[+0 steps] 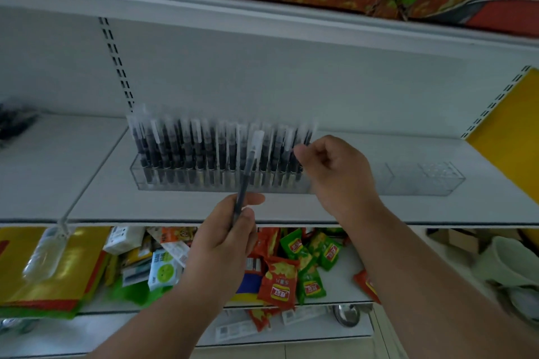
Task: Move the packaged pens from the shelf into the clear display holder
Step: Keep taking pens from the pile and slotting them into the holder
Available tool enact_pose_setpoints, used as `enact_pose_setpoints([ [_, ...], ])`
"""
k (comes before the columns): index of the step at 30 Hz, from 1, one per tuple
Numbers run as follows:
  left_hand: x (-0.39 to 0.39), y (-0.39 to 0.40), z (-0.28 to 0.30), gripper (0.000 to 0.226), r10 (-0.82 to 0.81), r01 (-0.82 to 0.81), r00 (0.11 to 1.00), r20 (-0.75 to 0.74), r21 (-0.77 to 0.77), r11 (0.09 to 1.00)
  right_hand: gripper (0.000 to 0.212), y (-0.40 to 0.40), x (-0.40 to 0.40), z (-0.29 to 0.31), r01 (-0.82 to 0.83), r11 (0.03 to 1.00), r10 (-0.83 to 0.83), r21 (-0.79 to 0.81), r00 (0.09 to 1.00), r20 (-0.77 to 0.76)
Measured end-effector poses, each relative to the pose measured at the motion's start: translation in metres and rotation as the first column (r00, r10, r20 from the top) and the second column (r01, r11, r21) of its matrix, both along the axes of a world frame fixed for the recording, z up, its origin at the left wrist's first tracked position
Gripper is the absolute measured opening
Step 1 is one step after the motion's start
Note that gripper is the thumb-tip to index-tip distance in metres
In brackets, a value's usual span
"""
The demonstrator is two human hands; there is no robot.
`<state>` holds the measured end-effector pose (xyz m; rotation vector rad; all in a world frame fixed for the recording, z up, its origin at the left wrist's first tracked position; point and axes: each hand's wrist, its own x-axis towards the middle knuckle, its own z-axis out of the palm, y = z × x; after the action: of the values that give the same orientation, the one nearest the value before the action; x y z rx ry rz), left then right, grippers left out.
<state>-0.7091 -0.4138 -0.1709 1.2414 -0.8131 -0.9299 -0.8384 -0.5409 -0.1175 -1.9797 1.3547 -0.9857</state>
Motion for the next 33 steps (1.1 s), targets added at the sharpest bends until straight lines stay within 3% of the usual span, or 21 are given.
enact_pose_setpoints([
  [3, -0.016, -0.009, 0.006, 0.028, -0.091, 0.092, 0.996, 0.014, -0.017, 0.996, 0.019, 0.008, 0.0, 0.011, -0.268, 0.939, 0.21, 0.215, 0.943, 0.258],
  [5, -0.028, -0.013, 0.007, 0.026, -0.151, 0.152, 0.987, 0.059, -0.015, 0.988, 0.022, 0.01, -0.006, 0.013, -0.362, 0.888, 0.263, 0.282, 0.905, 0.334],
  [7, -0.035, -0.017, 0.008, 0.026, -0.186, 0.187, 0.977, 0.1, -0.002, 0.982, 0.02, 0.008, -0.013, 0.013, -0.378, 0.877, 0.245, 0.296, 0.883, 0.401],
  [10, -0.032, -0.024, 0.003, 0.024, -0.123, 0.113, 0.975, 0.183, 0.063, 0.992, 0.02, -0.005, -0.025, 0.013, -0.237, 0.954, 0.139, 0.183, 0.891, 0.433],
  [12, -0.021, -0.03, -0.003, 0.019, -0.005, -0.028, 0.894, 0.449, 0.069, 0.997, 0.016, -0.019, -0.034, 0.015, -0.105, 0.994, 0.089, 0.019, 0.916, 0.39],
  [14, -0.009, -0.035, -0.005, 0.024, 0.079, -0.125, 0.615, 0.785, -0.002, 0.992, 0.009, -0.029, -0.04, 0.019, -0.035, 0.993, 0.069, -0.117, 0.951, 0.302],
  [16, -0.002, -0.043, -0.006, 0.033, 0.123, -0.154, 0.393, 0.911, -0.067, 0.986, 0.008, -0.035, -0.04, 0.021, -0.035, 0.981, 0.073, -0.191, 0.978, 0.198],
  [19, 0.003, -0.052, -0.007, 0.04, 0.141, -0.2, 0.235, 0.962, -0.094, 0.975, 0.008, -0.035, -0.036, 0.018, -0.099, 0.963, 0.114, -0.252, 0.992, 0.047],
  [22, 0.006, -0.055, -0.011, 0.047, 0.076, -0.203, 0.146, 0.986, -0.045, 0.978, 0.013, -0.038, -0.032, 0.01, -0.164, 0.951, 0.126, -0.262, 0.98, -0.154],
  [26, 0.01, -0.056, -0.016, 0.051, 0.022, -0.213, 0.092, 0.996, -0.002, 0.977, 0.019, -0.04, -0.024, 0.002, -0.229, 0.951, 0.132, -0.205, 0.906, -0.402],
  [33, 0.008, -0.057, -0.013, 0.054, -0.013, -0.216, 0.068, 0.998, 0.027, 0.976, 0.019, -0.043, -0.014, -0.017, -0.135, 0.98, 0.067, -0.149, 0.917, -0.392],
])
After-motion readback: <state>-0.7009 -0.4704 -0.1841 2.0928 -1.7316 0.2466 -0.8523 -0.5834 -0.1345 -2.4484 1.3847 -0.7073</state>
